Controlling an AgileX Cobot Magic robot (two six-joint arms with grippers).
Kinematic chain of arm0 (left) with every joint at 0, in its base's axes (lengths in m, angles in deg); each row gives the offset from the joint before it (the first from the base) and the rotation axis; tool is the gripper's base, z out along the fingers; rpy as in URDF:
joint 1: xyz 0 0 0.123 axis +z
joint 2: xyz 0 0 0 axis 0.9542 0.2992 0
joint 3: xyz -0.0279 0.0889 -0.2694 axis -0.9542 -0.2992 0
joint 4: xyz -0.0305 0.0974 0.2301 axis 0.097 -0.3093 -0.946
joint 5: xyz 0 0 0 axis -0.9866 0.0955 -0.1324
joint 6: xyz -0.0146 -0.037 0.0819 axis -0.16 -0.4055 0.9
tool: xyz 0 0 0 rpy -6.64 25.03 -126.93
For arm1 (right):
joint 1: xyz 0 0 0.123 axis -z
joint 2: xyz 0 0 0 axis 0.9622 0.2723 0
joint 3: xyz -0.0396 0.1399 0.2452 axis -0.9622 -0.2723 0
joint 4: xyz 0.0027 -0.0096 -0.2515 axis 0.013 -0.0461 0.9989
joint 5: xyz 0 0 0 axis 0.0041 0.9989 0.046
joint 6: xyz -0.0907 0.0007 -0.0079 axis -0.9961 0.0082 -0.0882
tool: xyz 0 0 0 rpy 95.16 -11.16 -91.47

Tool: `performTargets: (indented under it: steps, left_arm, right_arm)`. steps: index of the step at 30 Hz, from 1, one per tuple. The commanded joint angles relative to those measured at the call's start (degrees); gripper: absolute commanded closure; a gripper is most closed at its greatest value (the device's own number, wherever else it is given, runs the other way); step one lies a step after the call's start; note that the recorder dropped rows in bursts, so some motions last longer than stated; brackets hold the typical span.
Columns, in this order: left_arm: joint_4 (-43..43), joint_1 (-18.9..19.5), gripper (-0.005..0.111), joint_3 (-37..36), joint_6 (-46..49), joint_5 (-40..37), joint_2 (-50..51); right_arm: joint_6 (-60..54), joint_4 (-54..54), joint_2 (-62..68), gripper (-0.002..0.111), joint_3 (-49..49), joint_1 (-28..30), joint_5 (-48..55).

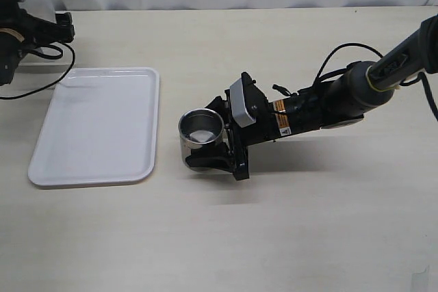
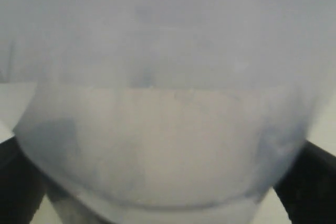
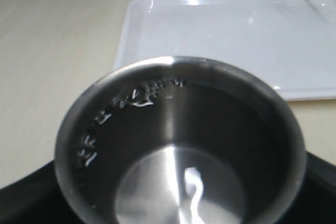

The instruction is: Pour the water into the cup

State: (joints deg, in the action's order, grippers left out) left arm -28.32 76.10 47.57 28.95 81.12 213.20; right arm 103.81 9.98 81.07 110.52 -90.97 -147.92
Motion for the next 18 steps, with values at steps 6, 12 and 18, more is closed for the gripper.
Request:
performTargets:
  steps: [6,12,18]
  left_arm:
    - [0.26,0.09,0.002,-7.94,4.36,8.7,-3.29]
    - [0.36,0.09,0.002,-13.53,4.36,11.19,-6.21]
    - [2.61,0.19,0.002,-20.89,4.48,18.34,-8.75]
  right_arm:
    - [0.16,-0.37,-0.44,0.104,0.28,0.0,-0.78]
    - [0.16,-0.37,-0.44,0.104,0.28,0.0,-0.78]
    - [0.16,-0.37,-0.44,0.104,0.28,0.0,-0.78]
